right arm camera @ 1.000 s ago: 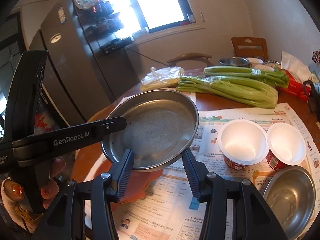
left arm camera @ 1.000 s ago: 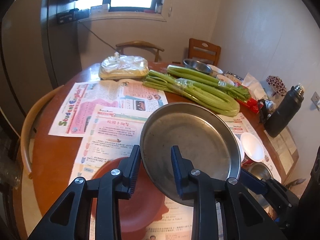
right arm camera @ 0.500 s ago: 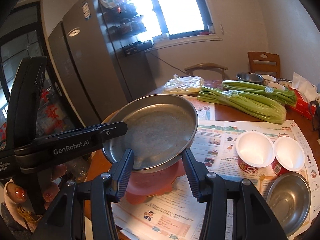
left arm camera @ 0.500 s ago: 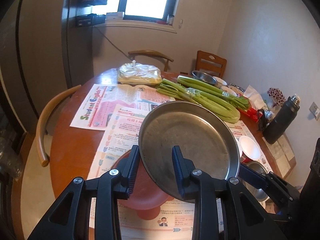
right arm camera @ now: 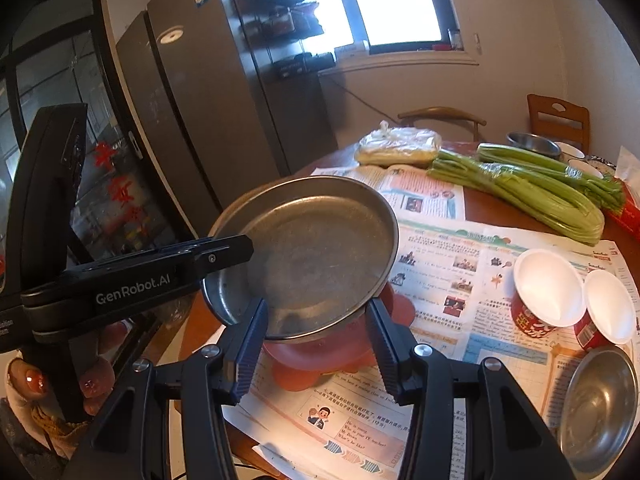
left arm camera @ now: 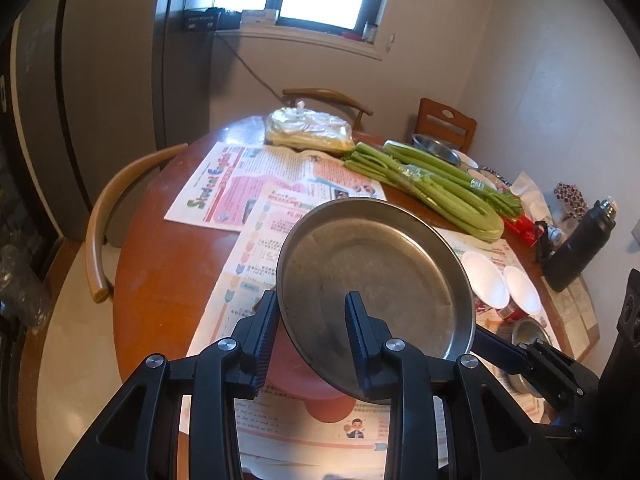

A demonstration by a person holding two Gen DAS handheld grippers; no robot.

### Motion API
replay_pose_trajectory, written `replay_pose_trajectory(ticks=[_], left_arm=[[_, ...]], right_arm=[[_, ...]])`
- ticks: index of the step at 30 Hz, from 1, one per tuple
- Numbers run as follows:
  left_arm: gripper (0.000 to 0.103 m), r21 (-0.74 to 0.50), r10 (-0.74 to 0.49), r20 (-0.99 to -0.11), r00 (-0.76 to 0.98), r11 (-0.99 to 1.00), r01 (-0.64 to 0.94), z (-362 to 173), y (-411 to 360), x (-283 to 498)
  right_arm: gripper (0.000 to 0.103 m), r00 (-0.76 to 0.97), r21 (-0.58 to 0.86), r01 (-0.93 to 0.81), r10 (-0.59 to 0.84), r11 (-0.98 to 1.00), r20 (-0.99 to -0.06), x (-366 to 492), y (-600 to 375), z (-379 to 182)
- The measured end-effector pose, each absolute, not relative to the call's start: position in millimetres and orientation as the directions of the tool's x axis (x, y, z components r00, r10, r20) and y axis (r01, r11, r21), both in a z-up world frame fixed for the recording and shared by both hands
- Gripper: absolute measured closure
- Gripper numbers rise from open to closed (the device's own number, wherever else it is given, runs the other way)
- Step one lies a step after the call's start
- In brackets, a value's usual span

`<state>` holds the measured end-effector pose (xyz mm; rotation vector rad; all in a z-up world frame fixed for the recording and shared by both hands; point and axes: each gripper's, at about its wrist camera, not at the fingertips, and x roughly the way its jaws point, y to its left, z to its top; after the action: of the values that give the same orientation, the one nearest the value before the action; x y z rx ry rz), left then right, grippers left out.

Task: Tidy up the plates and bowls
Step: 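Carry the grey metal tray with the left gripper over the orange plate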

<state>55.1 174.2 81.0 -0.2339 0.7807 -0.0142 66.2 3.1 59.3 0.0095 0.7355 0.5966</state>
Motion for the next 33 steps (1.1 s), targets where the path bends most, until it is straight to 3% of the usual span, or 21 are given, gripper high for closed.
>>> replay_pose_trajectory(ticks=[19, 33], left_arm=[[0.069, -0.235, -0.105, -0.755, 0.647, 0.965, -0.118, 15, 191, 81], [0.069, -0.218, -0.102, -0.783, 0.614, 0.969, -0.117, -9, 191, 89]], right_arm=[[0.052, 0.471, 0.206, -0.509, 0.471, 0.835, -0.746, 98, 29, -3], [0.052, 0.463, 0.157, -0.511, 0.425, 0.845, -0.778, 109, 37, -23]])
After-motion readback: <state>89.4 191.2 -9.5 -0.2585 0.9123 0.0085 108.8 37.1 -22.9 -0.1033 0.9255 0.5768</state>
